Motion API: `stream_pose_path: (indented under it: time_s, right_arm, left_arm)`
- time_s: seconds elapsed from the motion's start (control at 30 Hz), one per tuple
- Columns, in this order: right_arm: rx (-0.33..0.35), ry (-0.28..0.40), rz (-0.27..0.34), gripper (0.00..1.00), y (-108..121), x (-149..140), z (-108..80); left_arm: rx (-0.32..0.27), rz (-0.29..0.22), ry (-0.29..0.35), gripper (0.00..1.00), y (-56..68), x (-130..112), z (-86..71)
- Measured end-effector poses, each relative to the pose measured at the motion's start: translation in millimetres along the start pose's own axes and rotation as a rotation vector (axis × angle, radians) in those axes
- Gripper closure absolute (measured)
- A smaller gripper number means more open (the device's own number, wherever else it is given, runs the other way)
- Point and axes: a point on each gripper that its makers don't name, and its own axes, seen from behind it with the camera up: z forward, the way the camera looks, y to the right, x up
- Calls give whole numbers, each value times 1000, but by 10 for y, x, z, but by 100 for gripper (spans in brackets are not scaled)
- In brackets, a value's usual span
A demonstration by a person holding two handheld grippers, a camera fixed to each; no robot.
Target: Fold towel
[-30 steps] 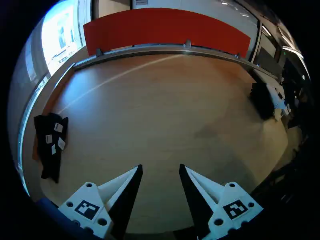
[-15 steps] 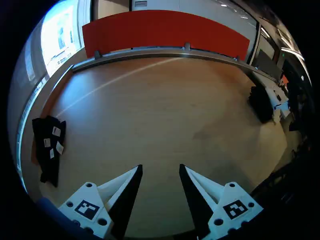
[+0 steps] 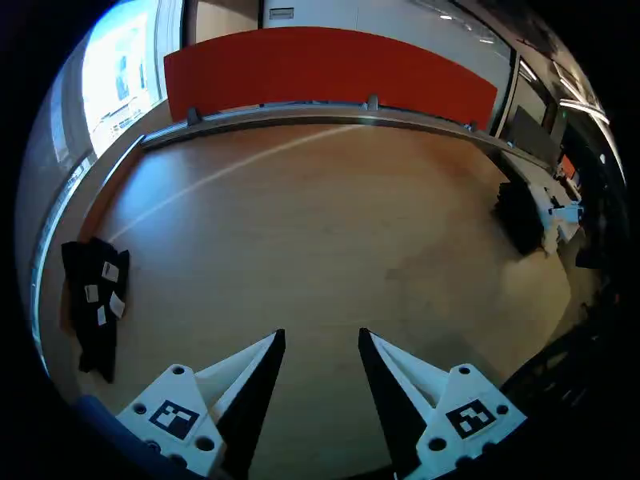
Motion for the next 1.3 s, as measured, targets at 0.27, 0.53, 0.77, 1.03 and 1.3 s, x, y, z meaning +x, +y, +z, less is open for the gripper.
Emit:
stream_pose_path:
  time_s: [0.27,0.53,0.77,1.03,1.3]
  right_arm:
    - [-25,213,63,18,-101,494,-193]
    - [-31,369,89,18,-253,857,-376]
    - [-42,474,90,16,-421,1157,-556]
    - [-20,568,99,16,-698,1483,-797]
    - [-20,650,62,16,-1032,1787,-1009]
  left_arm:
    - [10,2,42,33,-53,185,1]
    - [30,-32,103,33,-140,431,14]
    - [56,-53,206,33,-273,797,5]
    - [90,-87,368,33,-451,1323,-88]
    - [125,-97,513,33,-660,1743,-256]
